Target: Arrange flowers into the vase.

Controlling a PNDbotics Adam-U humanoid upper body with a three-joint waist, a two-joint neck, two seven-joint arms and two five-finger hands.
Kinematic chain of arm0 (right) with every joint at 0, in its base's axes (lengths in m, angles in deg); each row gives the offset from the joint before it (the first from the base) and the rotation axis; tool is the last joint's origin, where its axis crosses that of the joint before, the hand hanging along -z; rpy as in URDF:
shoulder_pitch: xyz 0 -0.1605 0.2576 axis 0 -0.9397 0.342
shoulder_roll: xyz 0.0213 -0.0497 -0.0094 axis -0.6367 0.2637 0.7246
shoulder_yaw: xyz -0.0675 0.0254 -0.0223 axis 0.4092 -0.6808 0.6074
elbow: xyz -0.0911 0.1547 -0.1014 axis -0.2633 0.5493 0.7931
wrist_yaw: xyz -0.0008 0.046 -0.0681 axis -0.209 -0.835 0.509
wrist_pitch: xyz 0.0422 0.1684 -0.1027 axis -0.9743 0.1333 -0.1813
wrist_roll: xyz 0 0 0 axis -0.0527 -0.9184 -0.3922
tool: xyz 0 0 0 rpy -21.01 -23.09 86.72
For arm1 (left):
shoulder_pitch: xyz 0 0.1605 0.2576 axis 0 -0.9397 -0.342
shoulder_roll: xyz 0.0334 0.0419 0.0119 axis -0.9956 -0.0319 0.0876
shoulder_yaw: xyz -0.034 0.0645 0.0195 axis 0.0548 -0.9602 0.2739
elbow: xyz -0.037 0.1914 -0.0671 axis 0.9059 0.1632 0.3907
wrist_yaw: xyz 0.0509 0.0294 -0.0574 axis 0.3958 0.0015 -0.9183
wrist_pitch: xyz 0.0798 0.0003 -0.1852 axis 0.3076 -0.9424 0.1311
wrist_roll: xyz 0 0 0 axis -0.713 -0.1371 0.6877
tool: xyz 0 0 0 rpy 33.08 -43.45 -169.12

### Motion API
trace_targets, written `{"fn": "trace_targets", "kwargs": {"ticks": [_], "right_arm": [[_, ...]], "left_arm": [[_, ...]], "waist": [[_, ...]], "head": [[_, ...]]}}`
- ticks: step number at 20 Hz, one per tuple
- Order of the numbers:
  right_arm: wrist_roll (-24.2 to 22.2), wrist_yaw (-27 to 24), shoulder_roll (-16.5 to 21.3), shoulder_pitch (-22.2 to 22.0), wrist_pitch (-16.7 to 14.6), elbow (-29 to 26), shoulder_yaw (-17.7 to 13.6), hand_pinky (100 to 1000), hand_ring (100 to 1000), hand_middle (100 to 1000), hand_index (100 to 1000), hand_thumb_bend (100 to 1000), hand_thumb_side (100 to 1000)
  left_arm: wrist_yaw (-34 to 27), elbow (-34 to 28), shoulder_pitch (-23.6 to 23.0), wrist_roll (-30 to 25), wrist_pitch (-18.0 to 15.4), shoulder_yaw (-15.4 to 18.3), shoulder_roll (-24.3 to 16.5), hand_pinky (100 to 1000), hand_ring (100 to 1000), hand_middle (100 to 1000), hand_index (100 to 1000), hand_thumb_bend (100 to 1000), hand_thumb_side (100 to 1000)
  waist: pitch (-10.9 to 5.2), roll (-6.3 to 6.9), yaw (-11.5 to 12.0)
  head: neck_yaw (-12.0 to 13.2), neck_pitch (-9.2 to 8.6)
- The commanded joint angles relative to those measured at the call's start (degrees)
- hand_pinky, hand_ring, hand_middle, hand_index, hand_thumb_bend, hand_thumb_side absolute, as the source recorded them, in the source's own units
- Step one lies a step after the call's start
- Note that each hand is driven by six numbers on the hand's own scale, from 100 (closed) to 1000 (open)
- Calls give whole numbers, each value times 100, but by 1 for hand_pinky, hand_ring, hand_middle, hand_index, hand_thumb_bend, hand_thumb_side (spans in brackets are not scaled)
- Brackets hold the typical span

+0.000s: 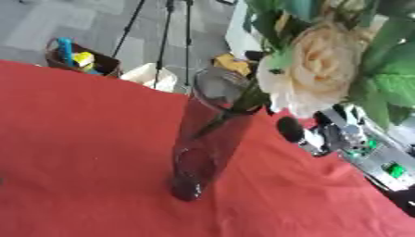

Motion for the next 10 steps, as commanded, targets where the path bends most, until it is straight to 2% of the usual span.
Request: {"fn": "trace_targets", "kwargs": {"ticks": [1, 10], "right_arm": [[67, 108, 88, -76, 28, -75, -154, 1000, 1000, 315, 972, 253, 1000], [161, 230, -6, -398, 52, -75, -233, 1000, 1000, 314, 976, 255, 1000]], "left_arm": [[34, -102, 24, 39, -12, -6, -52, 527, 761, 749, 740, 100, 733], [45, -102, -16, 91, -23, 23, -53, 527, 761, 750, 741, 100, 723]], "waist": [[-136, 82, -30], [-156, 202, -99]], "head": [[-6, -11], [-1, 25]]}}
